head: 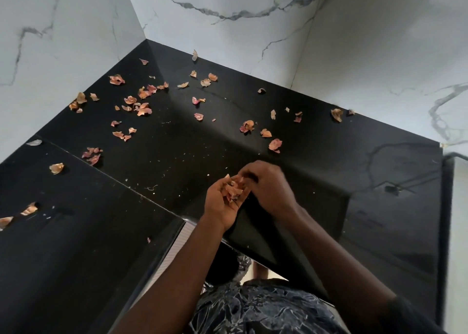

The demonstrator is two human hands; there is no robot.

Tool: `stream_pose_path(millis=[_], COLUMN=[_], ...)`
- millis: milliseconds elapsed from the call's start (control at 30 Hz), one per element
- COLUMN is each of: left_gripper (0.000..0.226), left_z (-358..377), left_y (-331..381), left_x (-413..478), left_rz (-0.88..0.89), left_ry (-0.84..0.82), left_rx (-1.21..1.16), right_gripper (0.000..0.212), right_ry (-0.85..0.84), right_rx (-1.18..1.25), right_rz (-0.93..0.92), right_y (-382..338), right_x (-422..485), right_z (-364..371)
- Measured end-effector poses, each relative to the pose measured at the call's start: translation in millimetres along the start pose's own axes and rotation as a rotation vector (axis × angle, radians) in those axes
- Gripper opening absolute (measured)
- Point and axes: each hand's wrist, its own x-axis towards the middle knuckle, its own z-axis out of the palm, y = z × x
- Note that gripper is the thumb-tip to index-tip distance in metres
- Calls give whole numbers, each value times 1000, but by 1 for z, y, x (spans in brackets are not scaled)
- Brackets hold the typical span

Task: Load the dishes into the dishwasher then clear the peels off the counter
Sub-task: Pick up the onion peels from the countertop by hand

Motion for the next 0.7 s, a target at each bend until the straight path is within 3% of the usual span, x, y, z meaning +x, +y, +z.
stream_pose_path(millis=[133,233,333,400,500,600,700], left_gripper=[29,29,28,29,30,33,35], left_z=[4,1,-3,-5,-6,-8,-12], left_y=[-3,3,5,5,9,13,13], left_x=[-2,-1,-2,-6,-8,-9,-9], left_rz=[17,17,25,33,41,55,55], left_ry=[-8,-30,-22,-24,-22,-25,-23], left_rx=[38,-48,-78,-79,-81,-89,-90], right_gripper=[23,21,26,30,36,22,20], right_ry=[-75,38,207,118,-57,-10,-1], right_rx=[-37,-12,-139,-276,-388,-436,-390], right_rz=[-35,-23,185,279,266,171,125], right_y=[-9,13,60,87,99,92,74], right_x=[7,31,66,77,72,61,54], right_z=[0,-18,-33,-33,-22,-10,1])
